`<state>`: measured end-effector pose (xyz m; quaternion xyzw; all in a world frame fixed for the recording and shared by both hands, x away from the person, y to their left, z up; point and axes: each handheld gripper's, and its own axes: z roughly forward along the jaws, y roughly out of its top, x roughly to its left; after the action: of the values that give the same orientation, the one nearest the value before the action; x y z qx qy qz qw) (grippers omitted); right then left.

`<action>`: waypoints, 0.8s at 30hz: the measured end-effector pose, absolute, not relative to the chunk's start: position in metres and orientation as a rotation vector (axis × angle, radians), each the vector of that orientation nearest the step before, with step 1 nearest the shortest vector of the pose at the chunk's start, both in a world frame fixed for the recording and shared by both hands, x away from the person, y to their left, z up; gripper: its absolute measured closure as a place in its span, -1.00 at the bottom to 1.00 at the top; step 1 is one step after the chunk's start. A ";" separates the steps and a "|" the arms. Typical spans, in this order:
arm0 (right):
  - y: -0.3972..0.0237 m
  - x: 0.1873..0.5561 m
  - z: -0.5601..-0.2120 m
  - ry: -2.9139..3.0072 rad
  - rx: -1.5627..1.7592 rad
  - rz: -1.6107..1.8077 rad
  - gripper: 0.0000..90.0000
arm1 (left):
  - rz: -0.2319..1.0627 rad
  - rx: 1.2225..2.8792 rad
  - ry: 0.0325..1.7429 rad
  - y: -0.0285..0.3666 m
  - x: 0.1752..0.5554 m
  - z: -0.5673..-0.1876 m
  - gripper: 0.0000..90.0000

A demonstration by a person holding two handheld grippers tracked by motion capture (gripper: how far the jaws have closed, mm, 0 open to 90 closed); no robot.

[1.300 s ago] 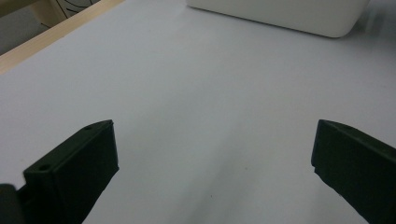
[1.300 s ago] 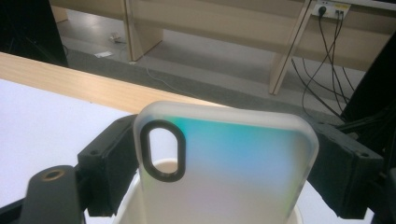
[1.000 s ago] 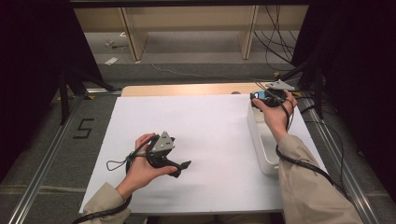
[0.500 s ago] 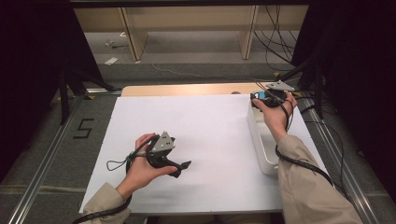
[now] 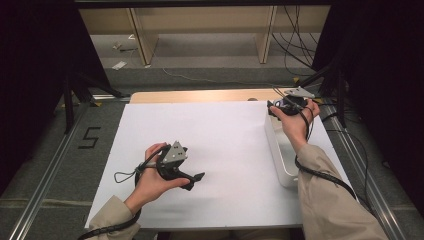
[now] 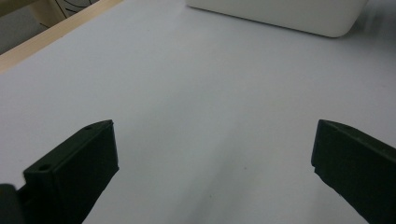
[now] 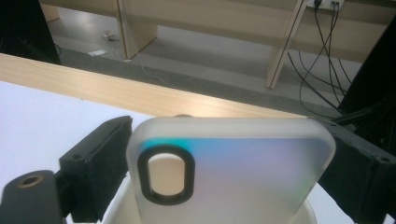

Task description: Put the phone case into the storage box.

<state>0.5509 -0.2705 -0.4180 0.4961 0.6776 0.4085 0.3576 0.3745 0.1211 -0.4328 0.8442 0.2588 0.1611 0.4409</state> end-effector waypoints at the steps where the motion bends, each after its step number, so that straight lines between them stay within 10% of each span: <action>1: -0.270 0.551 -0.418 1.748 1.280 1.057 -0.76 | 0.398 2.095 0.643 0.121 0.374 -0.433 -1.00; 24: -0.266 0.557 -0.411 1.680 1.276 1.059 -0.90 | 0.395 2.088 0.641 0.121 0.374 -0.433 -1.00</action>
<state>0.5574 -0.2661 -0.4115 0.5000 0.6581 0.4147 0.3808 0.3743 0.1212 -0.4327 0.8424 0.2587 0.1594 0.4449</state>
